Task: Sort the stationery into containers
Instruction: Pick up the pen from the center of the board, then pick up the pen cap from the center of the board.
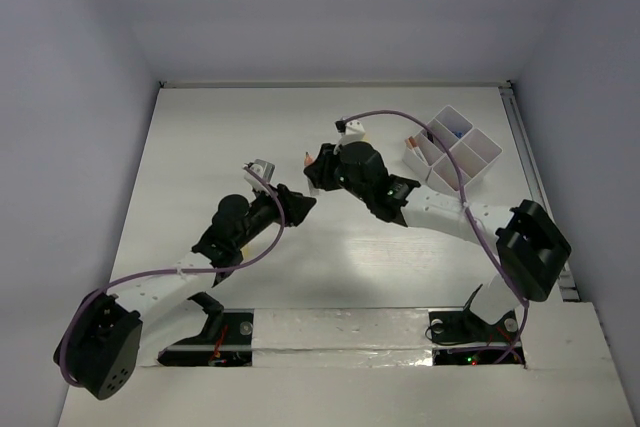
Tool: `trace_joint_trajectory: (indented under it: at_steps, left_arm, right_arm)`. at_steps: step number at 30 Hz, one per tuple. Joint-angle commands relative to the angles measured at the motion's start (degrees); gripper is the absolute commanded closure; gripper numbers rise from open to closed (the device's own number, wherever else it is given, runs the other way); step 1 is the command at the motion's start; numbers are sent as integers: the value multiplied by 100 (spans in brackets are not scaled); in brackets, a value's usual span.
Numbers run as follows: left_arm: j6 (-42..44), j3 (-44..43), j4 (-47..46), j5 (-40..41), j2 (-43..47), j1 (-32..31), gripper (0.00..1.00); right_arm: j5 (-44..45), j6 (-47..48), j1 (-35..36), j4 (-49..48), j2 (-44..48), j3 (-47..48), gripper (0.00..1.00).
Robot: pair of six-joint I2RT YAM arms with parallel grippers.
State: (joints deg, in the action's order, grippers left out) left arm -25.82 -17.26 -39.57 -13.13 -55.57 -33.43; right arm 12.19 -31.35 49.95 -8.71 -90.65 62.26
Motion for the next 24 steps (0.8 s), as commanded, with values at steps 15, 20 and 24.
trace_joint_trajectory:
  at_steps: [15,20,24]
  left_arm:
    - [25,12,-385,152,-209,-23,61]
    - [16,56,-297,363,-68,-23,63]
    - [34,56,-253,442,-41,-23,78]
  right_arm:
    - [-858,-591,252,-1467,-190,-337,100]
    - [-875,-609,252,-1546,-111,-460,100]
    - [-920,-635,252,-1564,-58,-539,100]
